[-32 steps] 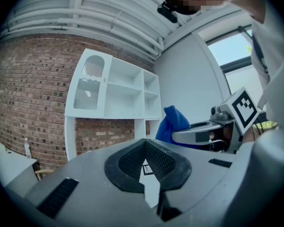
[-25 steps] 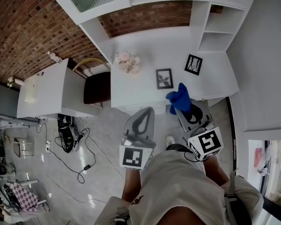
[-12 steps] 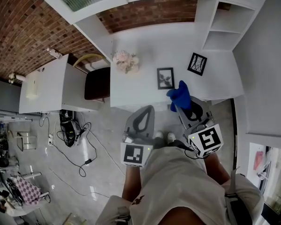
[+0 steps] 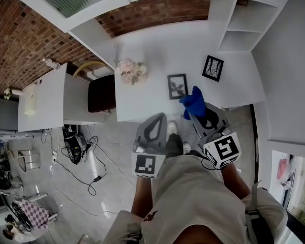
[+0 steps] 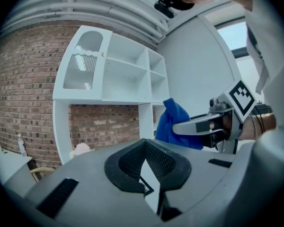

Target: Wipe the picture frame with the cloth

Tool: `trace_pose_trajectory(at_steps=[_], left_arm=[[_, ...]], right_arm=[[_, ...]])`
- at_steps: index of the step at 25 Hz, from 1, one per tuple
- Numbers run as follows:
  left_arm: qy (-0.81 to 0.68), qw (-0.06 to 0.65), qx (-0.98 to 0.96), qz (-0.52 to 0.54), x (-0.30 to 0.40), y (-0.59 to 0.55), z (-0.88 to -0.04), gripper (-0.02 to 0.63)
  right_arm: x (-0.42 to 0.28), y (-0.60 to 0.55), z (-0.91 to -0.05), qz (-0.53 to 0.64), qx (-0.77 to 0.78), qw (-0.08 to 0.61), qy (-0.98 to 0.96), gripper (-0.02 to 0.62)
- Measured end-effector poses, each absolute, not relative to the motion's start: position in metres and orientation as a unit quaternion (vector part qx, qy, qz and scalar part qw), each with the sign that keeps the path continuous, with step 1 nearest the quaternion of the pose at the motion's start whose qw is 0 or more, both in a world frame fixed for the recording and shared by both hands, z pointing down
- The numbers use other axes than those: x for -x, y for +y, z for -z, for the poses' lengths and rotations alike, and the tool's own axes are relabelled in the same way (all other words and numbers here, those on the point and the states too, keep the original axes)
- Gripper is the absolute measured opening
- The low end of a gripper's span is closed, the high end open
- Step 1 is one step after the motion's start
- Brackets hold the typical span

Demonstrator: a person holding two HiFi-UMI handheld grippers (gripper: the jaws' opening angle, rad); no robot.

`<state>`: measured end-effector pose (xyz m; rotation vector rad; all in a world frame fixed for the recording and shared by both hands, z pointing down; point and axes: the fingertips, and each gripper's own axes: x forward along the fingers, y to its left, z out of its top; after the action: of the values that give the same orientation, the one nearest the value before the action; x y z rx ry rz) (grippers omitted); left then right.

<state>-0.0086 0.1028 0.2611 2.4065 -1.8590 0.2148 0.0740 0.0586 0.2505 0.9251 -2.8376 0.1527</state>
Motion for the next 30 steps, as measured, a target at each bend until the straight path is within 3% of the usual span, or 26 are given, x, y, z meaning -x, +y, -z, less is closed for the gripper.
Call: trace_pose_trajectory(at_steps=[30], left_arm=[[-0.450,0.114,-0.878,-0.113,0.054,0.001,-0.381,0.000]], right_arm=[[-0.015,-0.031,-0.360,-0.091,-0.376,0.190,-0.902,0.092]])
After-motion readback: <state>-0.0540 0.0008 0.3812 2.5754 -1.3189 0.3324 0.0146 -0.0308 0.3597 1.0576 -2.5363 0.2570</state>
